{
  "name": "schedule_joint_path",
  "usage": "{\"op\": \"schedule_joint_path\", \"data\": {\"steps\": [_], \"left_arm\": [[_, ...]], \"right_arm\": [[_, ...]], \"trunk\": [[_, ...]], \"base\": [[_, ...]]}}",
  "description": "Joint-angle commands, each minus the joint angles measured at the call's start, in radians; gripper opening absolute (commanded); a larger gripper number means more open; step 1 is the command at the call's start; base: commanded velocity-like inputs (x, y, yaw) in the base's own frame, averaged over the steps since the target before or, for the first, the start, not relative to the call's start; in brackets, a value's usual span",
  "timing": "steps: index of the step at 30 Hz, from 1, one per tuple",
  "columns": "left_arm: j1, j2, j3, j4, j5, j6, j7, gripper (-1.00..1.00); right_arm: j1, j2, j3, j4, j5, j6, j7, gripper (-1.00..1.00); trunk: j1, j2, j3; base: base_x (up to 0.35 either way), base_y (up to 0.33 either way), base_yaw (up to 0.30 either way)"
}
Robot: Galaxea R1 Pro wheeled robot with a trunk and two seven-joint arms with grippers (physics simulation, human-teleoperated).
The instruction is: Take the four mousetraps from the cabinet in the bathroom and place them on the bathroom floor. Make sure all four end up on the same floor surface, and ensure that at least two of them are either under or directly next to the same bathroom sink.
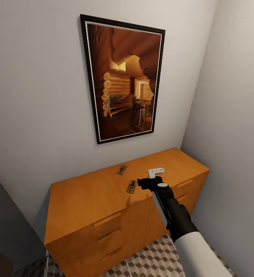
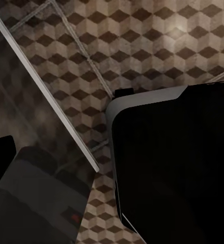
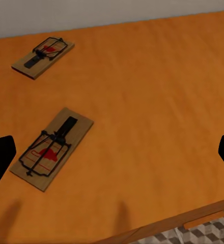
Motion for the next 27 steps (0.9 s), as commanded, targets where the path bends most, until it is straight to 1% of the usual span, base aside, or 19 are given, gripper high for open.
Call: {"op": "schedule_joint_path", "data": {"steps": [1,7,9,13,15,23,27], "left_arm": [[-0.002,0.000,-0.008,0.004,0.007,-0.007,0.001,1.00],[-0.002,-0.001,-0.008,0.004,0.007,-0.007,0.001,1.00],[-0.002,-0.001,-0.008,0.004,0.007,-0.007,0.001,1.00],[-0.002,-0.001,-0.008,0.004,0.007,-0.007,0.001,1.00],[-0.002,-0.001,-0.008,0.004,0.007,-0.007,0.001,1.00],[-0.002,-0.001,-0.008,0.004,0.007,-0.007,0.001,1.00],[-0.002,-0.001,-0.008,0.004,0.007,-0.007,0.001,1.00]], "right_arm": [[-0.001,0.001,0.001,-0.001,0.008,0.006,-0.001,1.00],[-0.001,0.001,0.005,-0.001,0.008,0.012,-0.013,1.00],[0.000,0.001,0.010,-0.001,0.008,0.014,-0.029,1.00],[-0.001,0.001,0.023,-0.006,0.007,0.019,-0.086,1.00],[-0.001,0.001,0.025,-0.009,0.007,0.022,-0.097,1.00],[-0.002,0.001,0.027,-0.055,0.007,0.085,-0.108,1.00],[-0.002,0.001,0.027,-0.068,0.007,0.095,-0.112,1.00]], "trunk": [[0.001,-0.002,-0.002],[0.001,-0.002,-0.002],[0.001,-0.002,-0.002],[0.001,-0.002,-0.002],[0.001,-0.002,-0.002],[0.001,-0.002,-0.002],[0.001,-0.002,-0.002]], "base": [[0.000,0.000,0.000],[0.000,0.000,0.000],[0.000,0.000,0.000],[0.000,0.000,0.000],[0.000,0.000,0.000],[0.000,0.000,0.000],[0.000,0.000,0.000]]}}
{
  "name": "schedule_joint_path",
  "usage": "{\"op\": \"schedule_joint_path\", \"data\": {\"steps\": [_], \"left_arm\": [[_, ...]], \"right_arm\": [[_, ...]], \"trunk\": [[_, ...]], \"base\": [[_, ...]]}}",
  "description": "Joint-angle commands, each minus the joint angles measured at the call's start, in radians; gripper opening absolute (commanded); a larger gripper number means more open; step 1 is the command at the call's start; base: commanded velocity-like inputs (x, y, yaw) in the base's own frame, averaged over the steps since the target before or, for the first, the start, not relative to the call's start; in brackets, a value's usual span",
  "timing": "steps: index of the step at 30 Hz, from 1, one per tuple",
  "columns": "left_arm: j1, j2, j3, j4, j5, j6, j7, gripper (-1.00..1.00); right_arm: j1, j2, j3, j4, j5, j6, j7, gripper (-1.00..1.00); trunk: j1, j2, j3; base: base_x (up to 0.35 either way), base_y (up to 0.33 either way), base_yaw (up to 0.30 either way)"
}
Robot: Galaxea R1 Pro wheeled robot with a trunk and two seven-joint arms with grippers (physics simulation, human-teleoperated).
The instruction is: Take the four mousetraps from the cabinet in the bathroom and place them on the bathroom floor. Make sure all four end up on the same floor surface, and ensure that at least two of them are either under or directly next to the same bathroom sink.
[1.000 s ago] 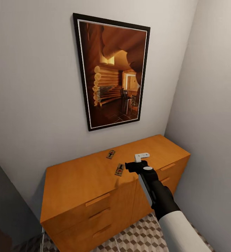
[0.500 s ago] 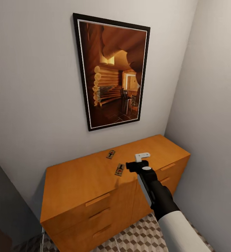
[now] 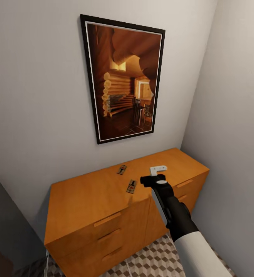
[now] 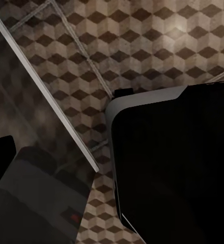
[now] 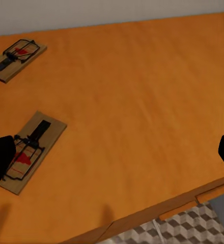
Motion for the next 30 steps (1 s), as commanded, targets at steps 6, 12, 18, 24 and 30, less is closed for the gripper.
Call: {"op": "schedule_joint_path", "data": {"steps": [6,12,18,24,30], "left_arm": [[-0.002,-0.001,-0.008,0.004,0.007,-0.007,0.001,1.00],[-0.002,-0.001,-0.008,0.004,0.007,-0.006,0.001,1.00],[-0.002,-0.001,-0.008,0.004,0.007,-0.006,0.001,1.00],[-0.002,-0.001,-0.009,0.004,0.007,-0.006,0.001,1.00],[-0.002,-0.001,-0.009,0.004,0.007,-0.006,0.001,1.00]], "right_arm": [[-0.005,0.000,0.005,-0.005,0.004,0.010,-0.087,1.00],[-0.012,0.000,0.075,-0.004,-0.002,0.012,-0.133,1.00],[-0.021,0.000,0.105,-0.004,-0.009,0.013,-0.142,1.00],[-0.022,0.000,0.198,-0.004,-0.021,0.026,-0.140,1.00],[-0.022,0.000,0.223,-0.004,-0.083,0.028,-0.137,1.00]], "trunk": [[0.001,-0.002,-0.002],[0.001,-0.002,-0.002],[0.001,-0.002,-0.002],[0.001,-0.002,-0.002],[0.001,-0.002,-0.002]], "base": [[0.000,0.000,0.000],[0.000,0.000,0.000],[0.000,0.000,0.000],[0.000,0.000,0.000],[0.000,0.000,0.000]]}}
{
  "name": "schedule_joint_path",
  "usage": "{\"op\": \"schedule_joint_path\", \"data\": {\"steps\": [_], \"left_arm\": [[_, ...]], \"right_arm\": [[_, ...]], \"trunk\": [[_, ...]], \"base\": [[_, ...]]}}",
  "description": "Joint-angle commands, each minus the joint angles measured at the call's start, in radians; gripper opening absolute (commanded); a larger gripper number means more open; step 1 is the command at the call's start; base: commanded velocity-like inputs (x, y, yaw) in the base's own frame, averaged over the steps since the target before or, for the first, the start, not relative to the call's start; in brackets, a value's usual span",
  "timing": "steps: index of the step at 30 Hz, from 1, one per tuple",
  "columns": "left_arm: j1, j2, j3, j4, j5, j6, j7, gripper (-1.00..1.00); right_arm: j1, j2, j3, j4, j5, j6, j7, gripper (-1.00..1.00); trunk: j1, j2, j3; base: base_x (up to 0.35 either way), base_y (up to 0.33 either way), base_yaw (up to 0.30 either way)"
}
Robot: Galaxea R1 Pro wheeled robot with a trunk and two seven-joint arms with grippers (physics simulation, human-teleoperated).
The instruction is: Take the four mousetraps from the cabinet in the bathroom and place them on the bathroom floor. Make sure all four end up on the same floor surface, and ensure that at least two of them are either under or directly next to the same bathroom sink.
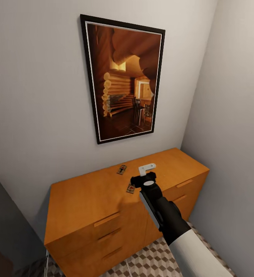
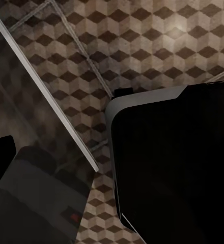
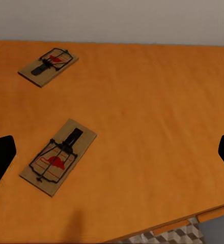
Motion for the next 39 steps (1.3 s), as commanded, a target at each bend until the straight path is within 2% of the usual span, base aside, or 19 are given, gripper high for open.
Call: {"op": "schedule_joint_path", "data": {"steps": [1,8,15,25,30,34,39], "left_arm": [[-0.002,0.000,-0.008,0.004,0.007,-0.007,0.001,1.00],[-0.002,0.000,-0.008,0.004,0.007,-0.007,0.001,1.00],[-0.002,0.000,-0.008,0.004,0.007,-0.007,0.001,1.00],[-0.002,0.000,-0.009,0.004,0.007,-0.007,0.001,1.00],[-0.002,0.000,-0.008,0.004,0.007,-0.007,0.001,1.00],[-0.002,0.000,-0.008,0.004,0.007,-0.007,0.001,1.00],[-0.002,0.000,-0.008,0.004,0.007,-0.007,0.001,1.00]], "right_arm": [[-0.001,0.000,0.003,-0.001,-0.011,0.006,-0.005,1.00],[-0.001,0.000,0.005,-0.001,-0.028,0.004,0.023,1.00],[-0.001,0.000,0.002,-0.002,-0.025,-0.001,0.162,1.00],[-0.001,0.000,-0.002,-0.002,-0.023,-0.005,0.179,1.00],[-0.001,0.000,-0.005,-0.002,-0.026,-0.032,0.184,1.00],[-0.001,0.000,-0.028,-0.002,-0.027,-0.041,0.201,1.00],[-0.001,0.000,-0.085,-0.001,-0.025,-0.043,0.262,1.00]], "trunk": [[0.001,-0.002,-0.002],[0.001,-0.002,-0.002],[0.001,-0.002,-0.002],[0.001,-0.002,-0.002],[0.001,-0.002,-0.002],[0.001,-0.002,-0.002],[0.001,-0.002,-0.002]], "base": [[0.000,0.000,0.000],[0.000,0.000,0.000],[0.000,0.000,0.000],[0.000,0.000,0.000],[0.000,0.000,0.000],[0.000,0.000,0.000],[0.000,0.000,0.000]]}}
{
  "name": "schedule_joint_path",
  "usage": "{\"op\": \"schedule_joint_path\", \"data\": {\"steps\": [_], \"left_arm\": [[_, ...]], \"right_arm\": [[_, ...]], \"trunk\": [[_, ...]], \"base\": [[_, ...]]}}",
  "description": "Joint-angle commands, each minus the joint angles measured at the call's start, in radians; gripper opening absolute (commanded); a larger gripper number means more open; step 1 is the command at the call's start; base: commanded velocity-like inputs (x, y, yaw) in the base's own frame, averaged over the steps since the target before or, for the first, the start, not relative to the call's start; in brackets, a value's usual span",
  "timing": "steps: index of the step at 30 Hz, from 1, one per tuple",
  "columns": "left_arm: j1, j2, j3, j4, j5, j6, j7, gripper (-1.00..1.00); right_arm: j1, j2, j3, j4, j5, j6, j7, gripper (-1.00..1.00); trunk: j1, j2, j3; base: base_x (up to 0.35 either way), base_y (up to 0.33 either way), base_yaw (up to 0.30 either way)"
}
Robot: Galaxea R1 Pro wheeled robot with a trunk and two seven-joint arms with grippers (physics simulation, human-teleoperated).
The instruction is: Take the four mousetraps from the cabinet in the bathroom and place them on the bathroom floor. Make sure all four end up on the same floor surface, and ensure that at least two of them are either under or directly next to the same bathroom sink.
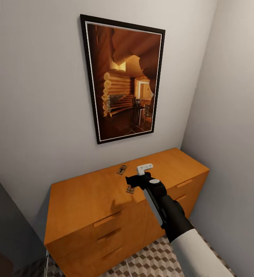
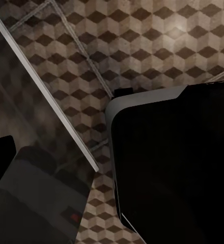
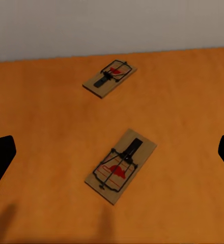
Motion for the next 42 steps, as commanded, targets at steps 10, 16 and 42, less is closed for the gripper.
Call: {"op": "schedule_joint_path", "data": {"steps": [10,16,42], "left_arm": [[-0.002,-0.002,-0.009,0.004,0.007,-0.010,0.001,1.00],[-0.002,-0.001,-0.008,0.004,0.007,-0.010,0.001,1.00],[-0.002,0.000,-0.008,0.004,0.007,-0.010,0.001,1.00]], "right_arm": [[-0.001,0.000,-0.032,0.001,-0.005,0.005,0.063,1.00],[-0.001,-0.004,-0.032,0.002,0.000,0.002,0.078,1.00],[-0.001,-0.056,-0.034,0.006,0.002,0.003,0.069,1.00]], "trunk": [[0.001,-0.002,-0.002],[0.001,-0.002,-0.002],[0.001,-0.002,-0.016]], "base": [[0.000,0.000,0.000],[0.000,0.000,0.000],[0.000,0.000,0.000]]}}
